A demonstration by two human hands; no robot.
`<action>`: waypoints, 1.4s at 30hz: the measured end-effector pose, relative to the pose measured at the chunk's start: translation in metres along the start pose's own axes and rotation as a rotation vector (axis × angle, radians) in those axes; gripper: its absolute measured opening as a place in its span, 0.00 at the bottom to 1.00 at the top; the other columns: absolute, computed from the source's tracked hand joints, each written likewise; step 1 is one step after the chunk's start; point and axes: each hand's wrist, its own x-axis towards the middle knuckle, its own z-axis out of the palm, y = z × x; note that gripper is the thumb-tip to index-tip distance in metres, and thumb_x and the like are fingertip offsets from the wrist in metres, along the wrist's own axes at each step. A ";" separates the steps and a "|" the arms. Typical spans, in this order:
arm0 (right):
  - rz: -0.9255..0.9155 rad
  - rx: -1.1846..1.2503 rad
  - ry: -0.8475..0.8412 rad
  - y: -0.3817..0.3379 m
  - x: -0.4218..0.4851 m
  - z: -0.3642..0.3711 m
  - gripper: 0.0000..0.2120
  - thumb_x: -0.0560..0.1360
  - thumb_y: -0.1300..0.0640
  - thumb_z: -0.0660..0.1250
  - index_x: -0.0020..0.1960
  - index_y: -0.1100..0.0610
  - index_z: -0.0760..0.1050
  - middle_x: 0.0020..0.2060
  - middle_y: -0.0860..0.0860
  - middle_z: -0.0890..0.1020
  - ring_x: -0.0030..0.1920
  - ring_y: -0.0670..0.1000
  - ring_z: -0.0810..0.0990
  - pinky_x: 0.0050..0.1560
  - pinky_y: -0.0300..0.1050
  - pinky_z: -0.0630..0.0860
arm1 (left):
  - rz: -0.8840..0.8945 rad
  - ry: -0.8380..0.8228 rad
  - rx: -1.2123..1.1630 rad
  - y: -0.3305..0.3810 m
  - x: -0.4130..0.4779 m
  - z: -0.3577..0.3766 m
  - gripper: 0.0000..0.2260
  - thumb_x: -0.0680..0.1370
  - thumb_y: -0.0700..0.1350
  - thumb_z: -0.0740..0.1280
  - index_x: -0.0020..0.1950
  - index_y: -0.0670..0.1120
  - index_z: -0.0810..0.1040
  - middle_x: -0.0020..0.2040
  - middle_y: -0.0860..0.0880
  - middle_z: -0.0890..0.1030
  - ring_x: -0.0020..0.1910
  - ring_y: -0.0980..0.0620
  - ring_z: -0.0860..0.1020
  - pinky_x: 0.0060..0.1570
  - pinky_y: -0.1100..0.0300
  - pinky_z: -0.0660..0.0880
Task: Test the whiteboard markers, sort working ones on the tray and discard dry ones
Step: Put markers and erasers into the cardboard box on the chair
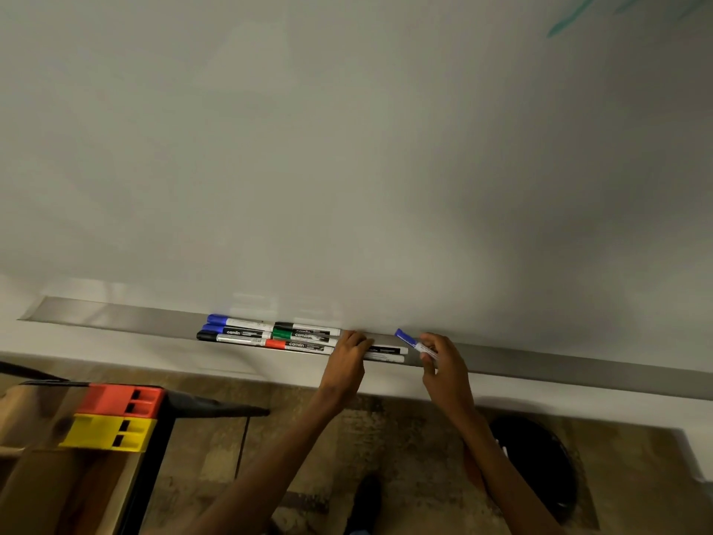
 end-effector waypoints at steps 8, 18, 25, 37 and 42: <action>-0.139 -0.088 0.094 -0.023 0.007 0.031 0.09 0.77 0.61 0.67 0.57 0.58 0.78 0.52 0.54 0.81 0.53 0.53 0.79 0.55 0.47 0.78 | -0.025 0.024 0.011 -0.005 -0.007 -0.009 0.20 0.71 0.31 0.70 0.62 0.41 0.77 0.59 0.43 0.79 0.60 0.46 0.76 0.59 0.55 0.75; -0.191 -0.331 -0.017 -0.037 0.017 0.080 0.26 0.61 0.55 0.82 0.56 0.59 0.79 0.51 0.56 0.81 0.52 0.54 0.80 0.51 0.48 0.80 | -0.257 -0.001 0.054 -0.037 -0.035 -0.032 0.21 0.82 0.44 0.58 0.75 0.44 0.61 0.76 0.43 0.62 0.76 0.45 0.56 0.75 0.51 0.53; -0.220 -0.361 -0.011 -0.034 0.015 0.093 0.25 0.61 0.56 0.82 0.55 0.59 0.81 0.51 0.56 0.82 0.51 0.55 0.81 0.50 0.49 0.80 | -0.270 -0.184 0.143 -0.046 -0.041 -0.012 0.35 0.76 0.62 0.30 0.77 0.44 0.37 0.77 0.45 0.35 0.75 0.49 0.33 0.72 0.54 0.31; -0.234 -0.359 0.002 -0.033 0.014 0.097 0.26 0.60 0.53 0.82 0.55 0.60 0.81 0.50 0.55 0.83 0.50 0.53 0.82 0.50 0.47 0.79 | -0.295 -0.163 0.066 -0.042 -0.042 -0.013 0.35 0.75 0.63 0.26 0.77 0.43 0.36 0.76 0.45 0.34 0.76 0.48 0.33 0.74 0.54 0.34; -0.290 -0.381 0.046 -0.052 0.013 0.104 0.22 0.62 0.63 0.80 0.55 0.59 0.81 0.50 0.54 0.83 0.51 0.56 0.81 0.54 0.51 0.77 | -0.292 0.112 -0.027 -0.040 -0.056 -0.047 0.19 0.84 0.45 0.52 0.75 0.44 0.62 0.74 0.44 0.65 0.74 0.46 0.62 0.74 0.48 0.58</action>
